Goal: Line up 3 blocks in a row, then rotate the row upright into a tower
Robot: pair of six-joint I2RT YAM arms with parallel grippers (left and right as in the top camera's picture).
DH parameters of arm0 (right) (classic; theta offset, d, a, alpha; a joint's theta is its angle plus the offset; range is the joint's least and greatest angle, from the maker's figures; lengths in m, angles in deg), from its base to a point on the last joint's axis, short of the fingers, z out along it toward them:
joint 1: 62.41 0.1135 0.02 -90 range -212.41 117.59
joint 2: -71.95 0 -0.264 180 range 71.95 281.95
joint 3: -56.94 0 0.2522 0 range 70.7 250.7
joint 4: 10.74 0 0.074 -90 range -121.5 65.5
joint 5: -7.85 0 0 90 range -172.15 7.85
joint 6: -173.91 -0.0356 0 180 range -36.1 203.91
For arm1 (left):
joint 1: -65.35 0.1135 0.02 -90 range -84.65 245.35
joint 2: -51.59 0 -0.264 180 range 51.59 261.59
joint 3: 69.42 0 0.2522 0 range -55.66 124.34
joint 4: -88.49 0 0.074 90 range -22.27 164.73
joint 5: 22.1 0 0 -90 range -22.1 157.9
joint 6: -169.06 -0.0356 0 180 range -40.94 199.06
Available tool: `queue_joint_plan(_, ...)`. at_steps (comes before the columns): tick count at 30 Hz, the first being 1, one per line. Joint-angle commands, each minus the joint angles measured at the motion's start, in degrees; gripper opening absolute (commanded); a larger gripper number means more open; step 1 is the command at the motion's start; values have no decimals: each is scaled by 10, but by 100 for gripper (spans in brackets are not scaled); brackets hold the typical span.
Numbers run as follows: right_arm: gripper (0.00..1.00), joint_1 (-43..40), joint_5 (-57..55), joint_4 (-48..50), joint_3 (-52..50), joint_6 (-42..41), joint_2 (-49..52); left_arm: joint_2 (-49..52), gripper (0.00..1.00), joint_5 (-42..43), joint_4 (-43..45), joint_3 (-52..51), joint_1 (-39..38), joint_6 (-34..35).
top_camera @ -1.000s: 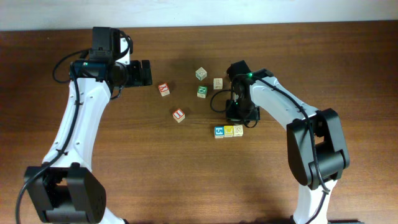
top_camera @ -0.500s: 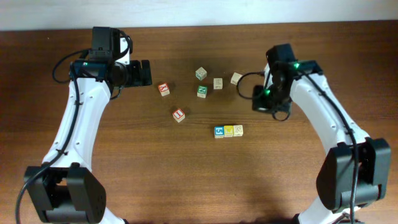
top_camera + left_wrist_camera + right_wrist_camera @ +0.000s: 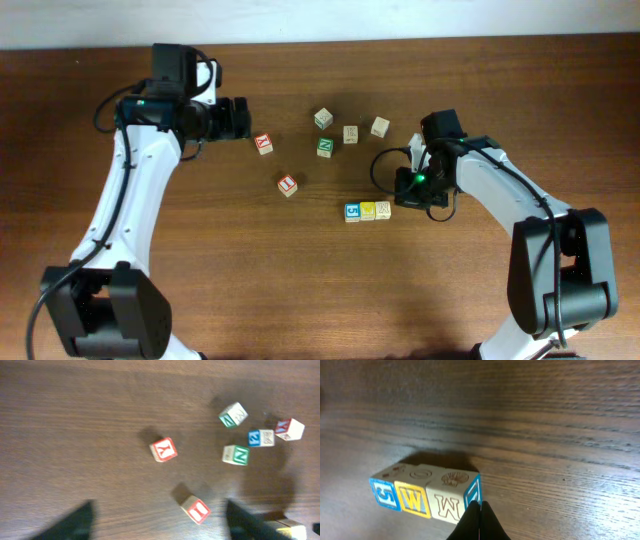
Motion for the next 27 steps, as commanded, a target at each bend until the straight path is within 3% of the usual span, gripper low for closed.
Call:
queue_joint_plan(1,4,-5,-16,5,-5,-20,4,41,0,22,-20,9,-37,94)
queue_joint_plan(6,4,-17,7,12,-16,-22,12,101,0,103,-48,9,-114,106)
queue_joint_plan(9,4,-30,58,44,-37,-20,12,136,0,103,-41,9,-155,94)
queue_joint_plan(16,4,-30,64,61,-45,-39,14,184,0,103,-28,8,-203,99)
queue_joint_plan(27,4,-30,64,64,-45,-42,15,209,0,75,-46,2,-257,180)
